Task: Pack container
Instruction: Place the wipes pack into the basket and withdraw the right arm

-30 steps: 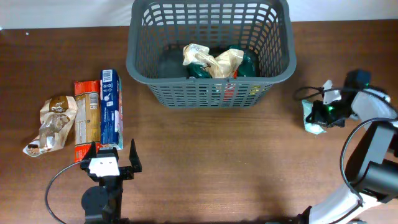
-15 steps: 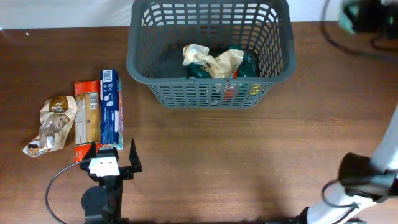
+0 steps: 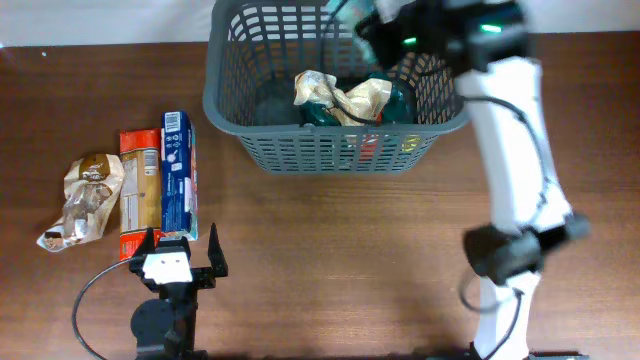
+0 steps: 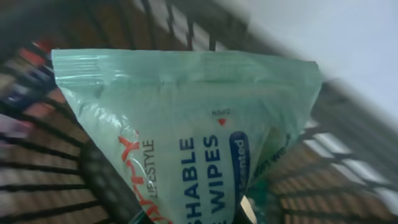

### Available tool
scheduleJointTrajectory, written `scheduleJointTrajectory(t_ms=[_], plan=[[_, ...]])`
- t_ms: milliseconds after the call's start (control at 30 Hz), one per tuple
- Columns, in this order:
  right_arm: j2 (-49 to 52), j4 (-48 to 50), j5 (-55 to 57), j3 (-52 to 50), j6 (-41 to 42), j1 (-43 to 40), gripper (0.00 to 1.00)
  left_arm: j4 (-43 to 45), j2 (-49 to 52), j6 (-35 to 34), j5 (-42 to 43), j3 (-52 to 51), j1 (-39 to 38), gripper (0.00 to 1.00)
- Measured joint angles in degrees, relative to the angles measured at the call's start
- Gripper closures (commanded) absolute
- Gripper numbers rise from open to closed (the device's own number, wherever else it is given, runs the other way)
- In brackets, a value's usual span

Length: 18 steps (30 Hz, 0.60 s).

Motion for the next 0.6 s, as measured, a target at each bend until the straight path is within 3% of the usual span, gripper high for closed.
scheduleJointTrajectory(t_ms=[200, 233, 267, 300, 433, 500, 600], plan=[[13.05, 1.57, 3.76, -1.44, -0.48, 0.83, 0.96, 0.00, 0.00, 0.00, 0.00, 0.00, 0.00, 0.01], [14.19, 1.75, 4.02, -1.44, -0.37, 0.83, 0.89, 0.00, 0.00, 0.00, 0.00, 0.00, 0.00, 0.01], [15.26, 1.77, 4.28, -1.44, -0.11, 0.83, 0.69, 0.00, 0.00, 0.00, 0.00, 0.00, 0.00, 0.01], [16.00, 1.75, 4.55, -1.44, 0.22, 0.83, 0.34, 0.00, 0.00, 0.00, 0.00, 0.00, 0.00, 0.01], [16.17, 1.55, 5.38, -1.25, 0.96, 0.81, 0.32, 0.00, 0.00, 0.00, 0.00, 0.00, 0.00, 0.01], [15.76, 0.24, 5.68, -0.96, 1.40, 0.76, 0.19, 0.00, 0.00, 0.00, 0.00, 0.00, 0.00, 0.01], [14.23, -1.18, 6.32, -0.42, 2.60, 0.46, 0.17, 0.00, 0.00, -0.02, 0.00, 0.00, 0.00, 0.01]])
